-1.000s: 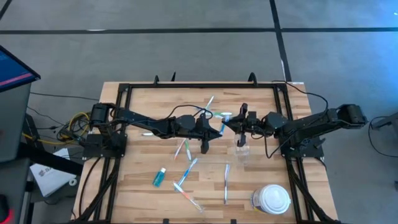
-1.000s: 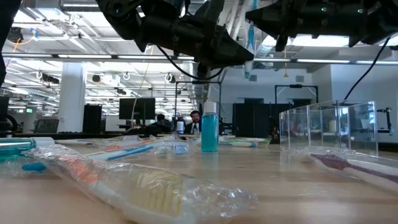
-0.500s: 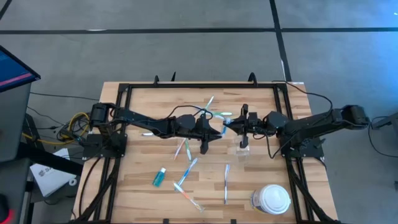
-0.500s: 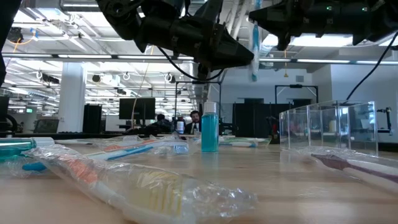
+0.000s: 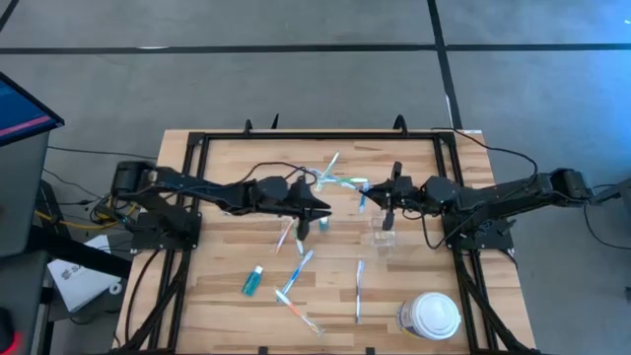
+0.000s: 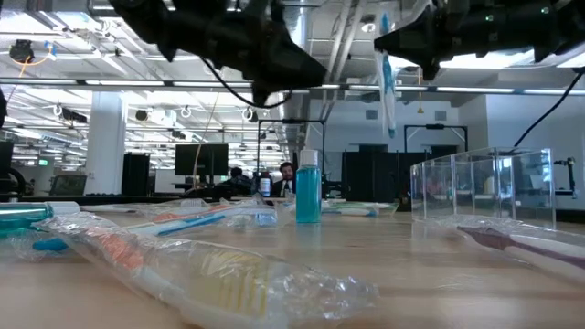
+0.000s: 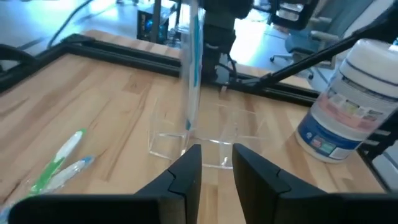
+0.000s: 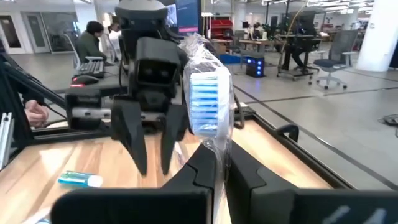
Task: Pick & Place toothbrushing station
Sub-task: Put the middle blue toothbrush into the transparent organizer
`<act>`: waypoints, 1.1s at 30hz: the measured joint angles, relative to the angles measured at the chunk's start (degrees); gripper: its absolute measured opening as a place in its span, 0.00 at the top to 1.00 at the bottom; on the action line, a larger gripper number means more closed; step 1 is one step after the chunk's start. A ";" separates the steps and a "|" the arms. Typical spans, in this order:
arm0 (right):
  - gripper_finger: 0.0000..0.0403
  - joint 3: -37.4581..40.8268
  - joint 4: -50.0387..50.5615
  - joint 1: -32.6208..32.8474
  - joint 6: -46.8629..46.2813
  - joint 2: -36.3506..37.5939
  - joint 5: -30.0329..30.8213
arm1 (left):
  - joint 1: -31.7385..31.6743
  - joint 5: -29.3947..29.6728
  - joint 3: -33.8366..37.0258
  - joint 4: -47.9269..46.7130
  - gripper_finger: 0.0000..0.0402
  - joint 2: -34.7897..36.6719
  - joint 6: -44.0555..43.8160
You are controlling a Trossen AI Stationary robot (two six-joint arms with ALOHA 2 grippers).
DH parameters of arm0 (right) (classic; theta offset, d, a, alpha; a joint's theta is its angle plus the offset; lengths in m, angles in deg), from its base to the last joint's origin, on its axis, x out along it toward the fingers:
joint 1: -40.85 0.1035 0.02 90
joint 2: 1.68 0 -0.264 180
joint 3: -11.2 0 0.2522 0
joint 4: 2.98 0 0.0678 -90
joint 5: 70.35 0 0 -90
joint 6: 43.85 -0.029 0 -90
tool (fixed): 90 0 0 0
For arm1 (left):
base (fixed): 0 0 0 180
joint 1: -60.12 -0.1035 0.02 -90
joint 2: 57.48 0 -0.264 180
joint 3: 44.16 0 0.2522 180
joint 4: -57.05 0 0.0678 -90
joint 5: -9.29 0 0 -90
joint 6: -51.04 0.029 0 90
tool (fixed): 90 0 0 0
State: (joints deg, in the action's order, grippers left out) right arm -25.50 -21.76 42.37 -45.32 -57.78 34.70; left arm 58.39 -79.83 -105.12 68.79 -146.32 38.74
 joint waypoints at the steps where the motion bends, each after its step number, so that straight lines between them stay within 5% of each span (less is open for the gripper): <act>1: 0.99 0.00 0.09 -0.04 -0.01 0.00 0.15 | 0.00 0.68 1.42 -0.09 0.79 1.51 -0.40; 12: 0.99 3.06 2.82 -0.09 -0.11 6.40 4.68 | 0.31 5.24 10.58 2.17 0.79 9.24 -1.88; 33: 0.99 13.94 3.27 0.33 -3.10 18.29 10.55 | 0.31 5.27 11.68 2.46 0.79 9.01 -2.11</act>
State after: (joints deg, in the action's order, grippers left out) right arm -11.55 -18.49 42.70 -48.43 -39.49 45.25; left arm 58.69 -74.56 -93.45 71.25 -137.31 36.63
